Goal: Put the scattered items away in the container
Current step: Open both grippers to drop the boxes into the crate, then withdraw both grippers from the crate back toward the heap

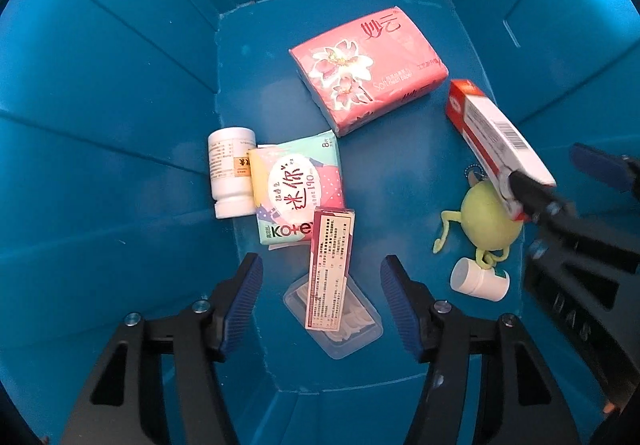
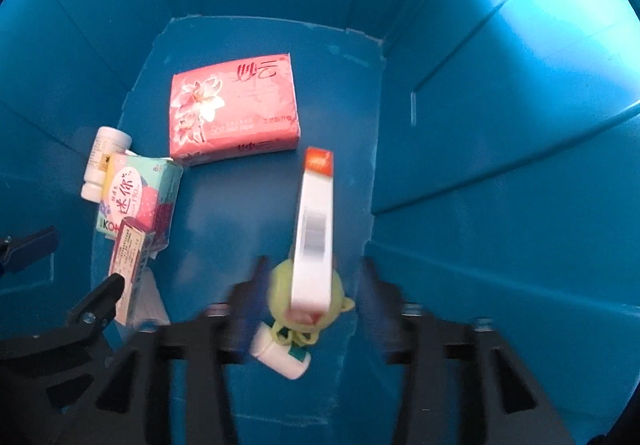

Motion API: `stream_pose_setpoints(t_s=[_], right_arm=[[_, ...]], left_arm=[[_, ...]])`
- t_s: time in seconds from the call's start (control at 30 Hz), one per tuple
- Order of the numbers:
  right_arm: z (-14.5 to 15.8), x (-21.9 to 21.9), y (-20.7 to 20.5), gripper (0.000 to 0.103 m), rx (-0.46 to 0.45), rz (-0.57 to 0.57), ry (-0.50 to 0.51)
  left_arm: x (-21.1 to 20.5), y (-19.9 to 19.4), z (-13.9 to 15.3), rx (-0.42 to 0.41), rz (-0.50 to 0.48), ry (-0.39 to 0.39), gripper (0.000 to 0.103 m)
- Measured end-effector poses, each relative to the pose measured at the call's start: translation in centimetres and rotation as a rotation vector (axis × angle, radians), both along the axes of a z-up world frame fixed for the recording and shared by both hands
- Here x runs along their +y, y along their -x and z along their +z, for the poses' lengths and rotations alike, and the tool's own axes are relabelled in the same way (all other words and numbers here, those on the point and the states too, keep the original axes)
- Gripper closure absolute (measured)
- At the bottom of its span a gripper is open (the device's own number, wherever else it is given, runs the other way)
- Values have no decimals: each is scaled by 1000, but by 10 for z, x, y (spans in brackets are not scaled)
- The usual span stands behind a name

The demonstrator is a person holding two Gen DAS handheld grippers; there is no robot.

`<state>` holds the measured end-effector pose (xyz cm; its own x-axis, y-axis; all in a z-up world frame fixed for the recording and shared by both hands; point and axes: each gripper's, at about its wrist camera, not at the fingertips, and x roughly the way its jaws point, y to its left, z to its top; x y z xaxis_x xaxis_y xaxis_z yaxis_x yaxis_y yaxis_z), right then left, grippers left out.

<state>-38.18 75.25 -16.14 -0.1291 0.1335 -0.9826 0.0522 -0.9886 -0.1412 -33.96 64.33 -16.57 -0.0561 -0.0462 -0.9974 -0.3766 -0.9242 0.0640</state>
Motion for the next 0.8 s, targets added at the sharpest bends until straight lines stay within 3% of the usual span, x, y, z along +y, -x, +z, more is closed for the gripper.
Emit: stream_pose_setpoints(t_s=[0.1, 0.17, 0.37, 0.53, 0.67, 0.8], right_arm=[[-1, 1, 3, 30, 3, 0, 3], [-1, 0, 4, 20, 5, -2, 6], [4, 0, 6, 12, 0, -4, 43], [21, -3, 8, 0, 40, 8, 87], [56, -4, 4, 0, 137, 14, 157], [104, -10, -14, 0, 306, 53, 205]], left_arm=[[-1, 2, 0, 1, 6, 4, 43], [-3, 3, -1, 0, 14, 7, 43], [-6, 7, -1, 7, 37, 23, 43], [-13, 10, 2, 10, 77, 42, 43], [-21, 7, 21, 15, 109, -24, 43], [-31, -5, 66, 94, 130, -128, 43]])
